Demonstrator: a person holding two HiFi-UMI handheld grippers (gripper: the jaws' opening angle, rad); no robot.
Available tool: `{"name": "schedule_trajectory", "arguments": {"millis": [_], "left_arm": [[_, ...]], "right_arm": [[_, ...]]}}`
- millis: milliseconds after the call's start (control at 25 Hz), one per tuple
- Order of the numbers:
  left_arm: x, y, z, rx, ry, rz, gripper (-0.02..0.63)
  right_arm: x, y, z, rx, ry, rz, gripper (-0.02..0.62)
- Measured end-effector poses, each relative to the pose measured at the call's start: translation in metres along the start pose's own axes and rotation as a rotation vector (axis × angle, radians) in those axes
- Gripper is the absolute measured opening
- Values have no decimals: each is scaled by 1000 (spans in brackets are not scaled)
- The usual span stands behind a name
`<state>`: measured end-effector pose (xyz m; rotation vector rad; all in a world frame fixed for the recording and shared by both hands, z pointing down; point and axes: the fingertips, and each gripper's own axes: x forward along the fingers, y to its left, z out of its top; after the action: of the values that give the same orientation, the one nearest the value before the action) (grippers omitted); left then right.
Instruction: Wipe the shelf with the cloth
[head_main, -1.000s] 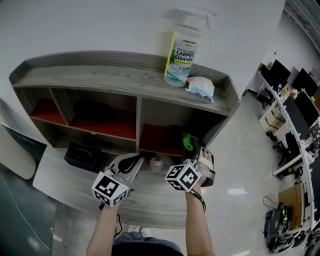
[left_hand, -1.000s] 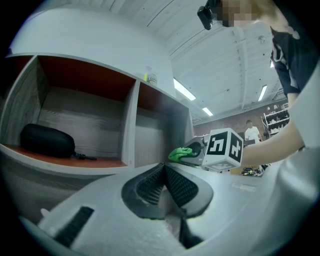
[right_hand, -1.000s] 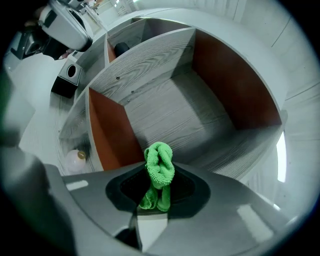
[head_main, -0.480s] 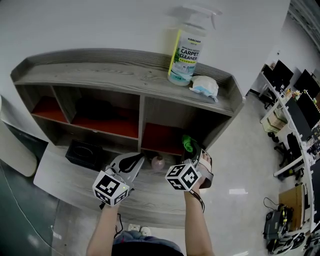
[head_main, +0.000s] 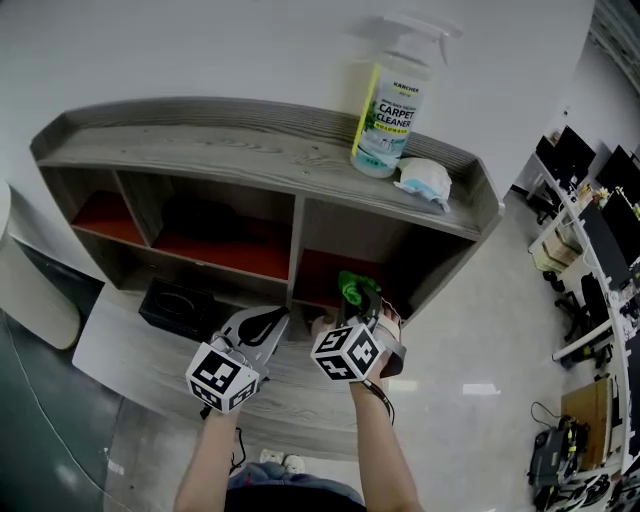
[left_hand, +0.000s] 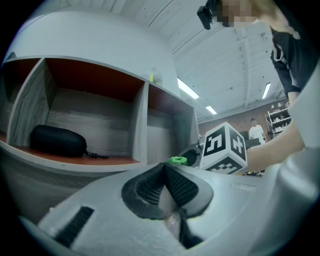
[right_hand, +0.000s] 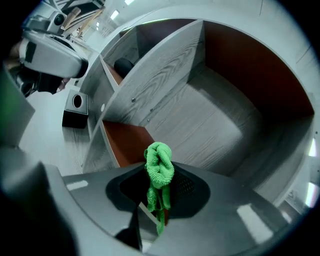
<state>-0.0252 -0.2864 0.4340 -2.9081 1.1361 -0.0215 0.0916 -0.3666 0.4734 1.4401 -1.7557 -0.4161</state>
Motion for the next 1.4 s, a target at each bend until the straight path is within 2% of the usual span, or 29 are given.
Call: {"name": "schedule_trajectory", "arguments": {"millis": [280, 440, 520, 760, 1040, 1400], "left_arm": [[-4, 13, 1, 2, 0, 24, -2], [-3, 18, 0, 3, 1, 30, -2], [-2, 20, 0, 3, 2, 33, -2], [2, 27, 1, 4, 1, 38, -2], [-4, 35, 3, 14, 5, 58, -2], [1, 33, 2, 9, 3, 41, -2]], "right_arm": [[9, 33, 44, 57, -81, 109, 100], [10, 38, 52, 59, -95, 124, 100], [8, 29, 55, 63, -106, 98, 100], [6, -28, 91, 181, -217, -10, 100], [21, -53, 134, 244, -287, -41, 100], [17, -95, 113, 310, -274, -159, 100]]}}
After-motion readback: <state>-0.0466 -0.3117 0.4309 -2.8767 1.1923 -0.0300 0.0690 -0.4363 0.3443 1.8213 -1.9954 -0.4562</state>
